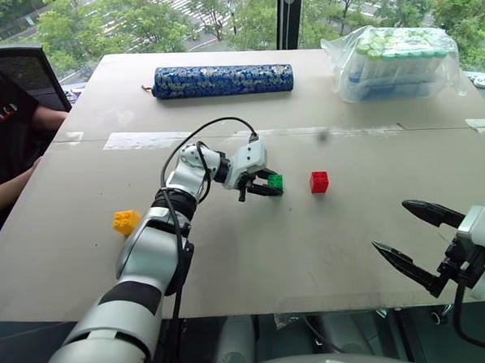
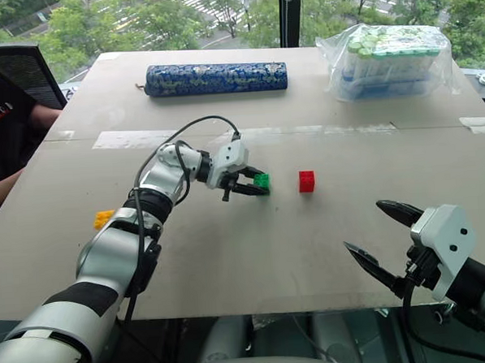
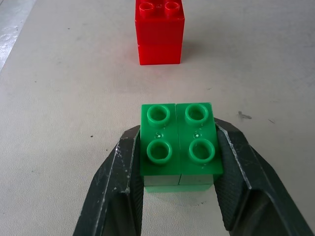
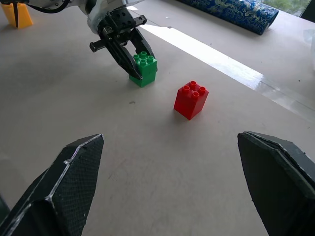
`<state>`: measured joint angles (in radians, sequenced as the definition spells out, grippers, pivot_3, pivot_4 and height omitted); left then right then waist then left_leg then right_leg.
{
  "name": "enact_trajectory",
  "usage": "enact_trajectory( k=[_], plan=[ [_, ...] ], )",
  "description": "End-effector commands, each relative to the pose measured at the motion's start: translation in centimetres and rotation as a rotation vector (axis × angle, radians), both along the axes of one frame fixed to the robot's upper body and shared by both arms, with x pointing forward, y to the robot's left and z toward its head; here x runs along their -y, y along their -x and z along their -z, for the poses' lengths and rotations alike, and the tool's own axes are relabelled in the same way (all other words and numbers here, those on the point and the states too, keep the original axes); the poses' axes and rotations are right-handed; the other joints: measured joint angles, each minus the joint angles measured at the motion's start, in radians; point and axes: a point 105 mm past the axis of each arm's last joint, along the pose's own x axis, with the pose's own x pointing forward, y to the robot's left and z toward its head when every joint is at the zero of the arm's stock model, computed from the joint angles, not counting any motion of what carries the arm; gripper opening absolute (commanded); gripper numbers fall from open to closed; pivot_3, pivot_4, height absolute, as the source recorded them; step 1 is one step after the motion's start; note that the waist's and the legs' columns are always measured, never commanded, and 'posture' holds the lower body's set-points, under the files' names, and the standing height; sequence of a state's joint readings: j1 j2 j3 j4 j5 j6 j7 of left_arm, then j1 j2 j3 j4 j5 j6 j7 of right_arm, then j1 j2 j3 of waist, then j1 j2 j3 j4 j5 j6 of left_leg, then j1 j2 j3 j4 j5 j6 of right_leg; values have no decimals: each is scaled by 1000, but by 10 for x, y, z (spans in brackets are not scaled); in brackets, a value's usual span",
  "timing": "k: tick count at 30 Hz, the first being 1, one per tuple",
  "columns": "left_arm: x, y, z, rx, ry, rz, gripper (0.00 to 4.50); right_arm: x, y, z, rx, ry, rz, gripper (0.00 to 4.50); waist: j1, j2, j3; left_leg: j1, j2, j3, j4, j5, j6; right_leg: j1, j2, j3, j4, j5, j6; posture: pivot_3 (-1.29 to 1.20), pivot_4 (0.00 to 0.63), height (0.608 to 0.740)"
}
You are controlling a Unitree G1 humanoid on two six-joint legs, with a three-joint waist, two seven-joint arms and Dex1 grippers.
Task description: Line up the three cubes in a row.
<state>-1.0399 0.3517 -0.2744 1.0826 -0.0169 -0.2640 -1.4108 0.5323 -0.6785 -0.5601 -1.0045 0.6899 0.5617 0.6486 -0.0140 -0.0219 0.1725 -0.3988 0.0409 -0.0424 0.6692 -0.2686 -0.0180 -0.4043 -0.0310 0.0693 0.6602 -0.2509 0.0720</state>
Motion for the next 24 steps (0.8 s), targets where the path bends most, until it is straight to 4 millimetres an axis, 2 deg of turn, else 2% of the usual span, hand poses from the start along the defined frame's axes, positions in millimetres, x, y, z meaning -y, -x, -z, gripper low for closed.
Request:
enact_trajectory(
  k=[1, 2, 3, 4, 5, 8, 12, 16, 20, 24],
  plan=[
    [2, -5, -14, 41, 18, 3, 1275, -4, 2, -10, 53, 11, -18, 4500, 0, 0, 0, 0, 0, 0, 0, 0, 0, 0, 0, 0, 0, 0, 0, 0, 150, 740],
    [2, -4, -14, 30, 15, 12, 1275, -5, 2, -10, 54, 11, -18, 4500, 0, 0, 0, 0, 0, 0, 0, 0, 0, 0, 0, 0, 0, 0, 0, 0, 150, 740],
    [2, -3, -14, 32, 13, 17, 2292, -5, 1, -11, 54, 11, -18, 4500, 0, 0, 0, 0, 0, 0, 0, 0, 0, 0, 0, 0, 0, 0, 0, 0, 150, 740],
    [2, -3, -14, 36, 13, 17, 2635, -5, 1, -11, 53, 11, -19, 4500, 0, 0, 0, 0, 0, 0, 0, 0, 0, 0, 0, 0, 0, 0, 0, 0, 150, 740],
    [2, -3, -15, 34, 16, 18, 3298, -5, 1, -11, 53, 11, -20, 4500, 0, 0, 0, 0, 0, 0, 0, 0, 0, 0, 0, 0, 0, 0, 0, 0, 150, 740],
    [1, -3, -22, 49, 63, 18, 4393, -7, 1, -12, 53, 10, -22, 4500, 0, 0, 0, 0, 0, 0, 0, 0, 0, 0, 0, 0, 0, 0, 0, 0, 150, 740],
    [-16, -1, -46, 63, 189, -30, 4393, -12, 0, -16, 65, -12, -46, 4500, -5, 0, 0, 0, 0, 0, 0, 0, 0, 0, 0, 0, 0, 0, 0, 0, 150, 740],
    [-56, 16, -68, 18, 298, -262, 4393, -18, -4, -18, 71, -32, -85, 4500, -31, 1, 0, 1, 1, -1, 0, 0, 0, 0, 0, 0, 2, 0, 0, 0, 150, 740],
    [-97, 39, -65, -40, 336, -548, 4393, -25, -10, -18, 69, -57, -140, 4500, -27, 1, 0, 2, 2, -1, -1, 0, 0, 0, 0, 0, 3, 0, 0, 0, 150, 740],
    [-155, 48, -57, -41, 337, -859, 4393, -34, -18, -19, 62, -83, -212, 4500, -10, 0, 0, 2, 2, -3, 1, 0, 0, 1, 0, -2, 2, 0, 0, 0, 150, 740]
  ],
)
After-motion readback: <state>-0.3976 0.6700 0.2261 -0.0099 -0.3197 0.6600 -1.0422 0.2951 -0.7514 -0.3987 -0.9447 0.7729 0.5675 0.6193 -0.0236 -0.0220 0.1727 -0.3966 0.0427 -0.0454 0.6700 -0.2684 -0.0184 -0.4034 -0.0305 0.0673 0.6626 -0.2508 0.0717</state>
